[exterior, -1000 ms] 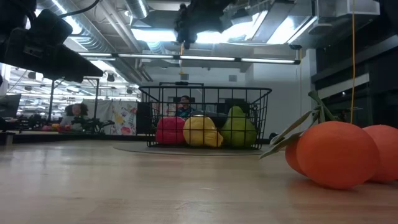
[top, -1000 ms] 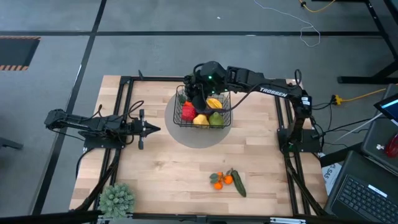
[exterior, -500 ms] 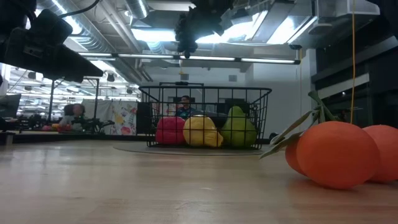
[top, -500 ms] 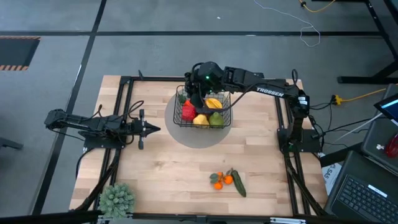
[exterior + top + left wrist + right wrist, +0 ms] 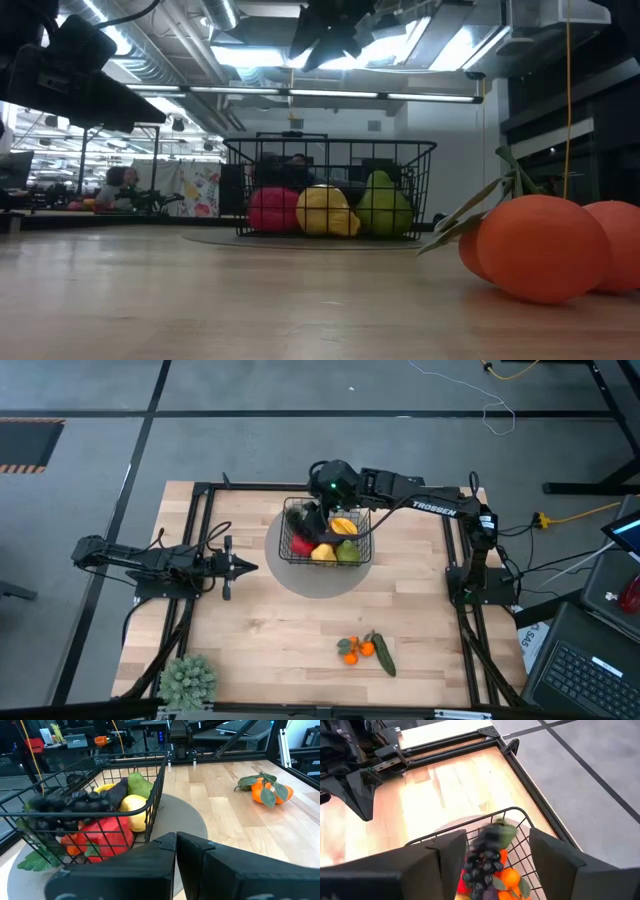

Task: Build produce basket
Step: Put the orange tangerines into the black wire basket

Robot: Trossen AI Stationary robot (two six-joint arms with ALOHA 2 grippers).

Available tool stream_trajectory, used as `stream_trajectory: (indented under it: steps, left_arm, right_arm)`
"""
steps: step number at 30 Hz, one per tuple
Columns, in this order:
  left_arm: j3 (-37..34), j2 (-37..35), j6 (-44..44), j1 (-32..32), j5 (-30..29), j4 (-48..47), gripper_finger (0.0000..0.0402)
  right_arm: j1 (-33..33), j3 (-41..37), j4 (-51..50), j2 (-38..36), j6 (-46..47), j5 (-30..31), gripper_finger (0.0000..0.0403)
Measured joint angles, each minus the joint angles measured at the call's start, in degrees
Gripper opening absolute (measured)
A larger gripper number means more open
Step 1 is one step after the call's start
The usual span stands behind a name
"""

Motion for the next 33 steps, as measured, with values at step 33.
stream_trajectory:
  steps: [33]
  left_arm:
    - [0.0, 0.0, -0.1, 0.0, 0.0, 0.0, 0.0004]
  right_arm:
    - [26.4, 0.0, -35.0, 0.7, 0.1, -21.9, 0.0175]
